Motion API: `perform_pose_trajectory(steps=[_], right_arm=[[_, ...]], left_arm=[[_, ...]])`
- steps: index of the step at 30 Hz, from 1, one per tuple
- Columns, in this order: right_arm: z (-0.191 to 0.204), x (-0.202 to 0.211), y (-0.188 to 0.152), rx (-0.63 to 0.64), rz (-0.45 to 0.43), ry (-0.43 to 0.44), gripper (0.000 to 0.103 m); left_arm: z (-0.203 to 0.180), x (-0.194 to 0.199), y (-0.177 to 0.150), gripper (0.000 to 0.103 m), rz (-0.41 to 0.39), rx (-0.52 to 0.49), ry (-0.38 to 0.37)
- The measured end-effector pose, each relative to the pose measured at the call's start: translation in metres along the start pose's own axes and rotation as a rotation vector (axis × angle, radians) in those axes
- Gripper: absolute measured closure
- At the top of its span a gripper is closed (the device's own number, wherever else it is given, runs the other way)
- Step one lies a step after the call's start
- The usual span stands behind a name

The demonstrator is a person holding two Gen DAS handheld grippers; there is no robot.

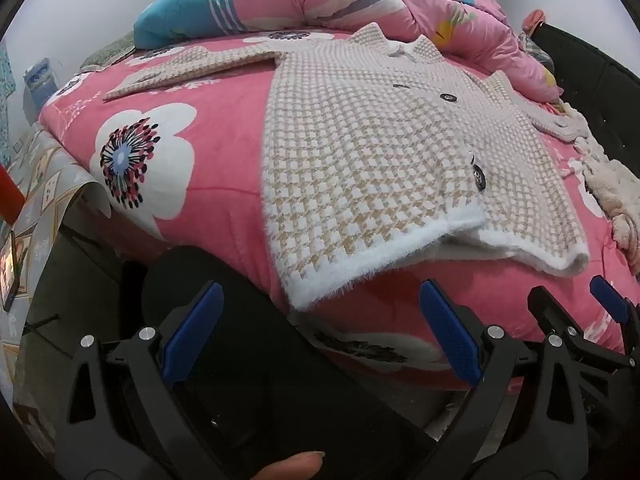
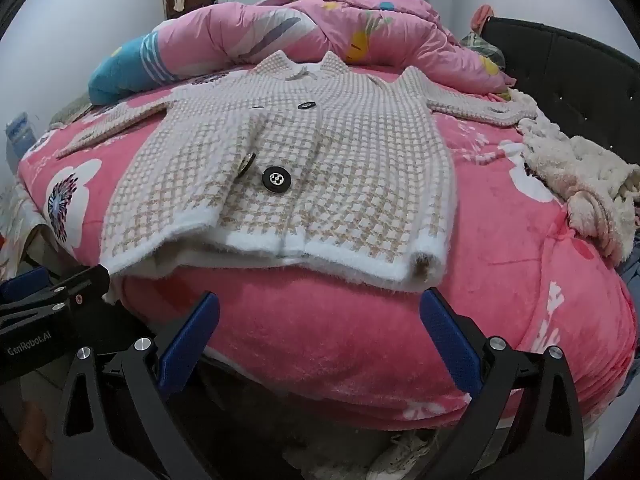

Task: Fold large clothes

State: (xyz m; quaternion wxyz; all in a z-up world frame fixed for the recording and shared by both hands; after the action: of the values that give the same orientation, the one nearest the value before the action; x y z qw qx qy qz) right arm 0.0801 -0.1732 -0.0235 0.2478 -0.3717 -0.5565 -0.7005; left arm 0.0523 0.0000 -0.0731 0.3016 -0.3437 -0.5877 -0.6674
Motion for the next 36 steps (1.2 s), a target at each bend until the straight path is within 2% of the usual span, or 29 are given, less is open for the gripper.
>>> perform_pose_trajectory(steps=[36], right_arm=[[0.0052, 0.0068, 0.0029, 0.011, -0.014, -0.002, 0.005]], left_arm=[[0.0001, 0.0004, 0.0006, 0.008, -0.009, 0.0, 0.001]])
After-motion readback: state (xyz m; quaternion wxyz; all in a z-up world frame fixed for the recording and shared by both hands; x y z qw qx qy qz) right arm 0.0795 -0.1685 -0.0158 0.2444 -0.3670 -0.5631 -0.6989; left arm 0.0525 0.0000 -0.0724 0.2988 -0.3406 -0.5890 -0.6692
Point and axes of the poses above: each gripper's, at about its wrist camera, not at the fingertips, and x roughly against the way its jaws point, z to its left, y to its top, the point moved 9 cm from there along -x, roughly the way its jaws point, and after that the axes turned 14 degrees about -x, right-handed, at the moved point
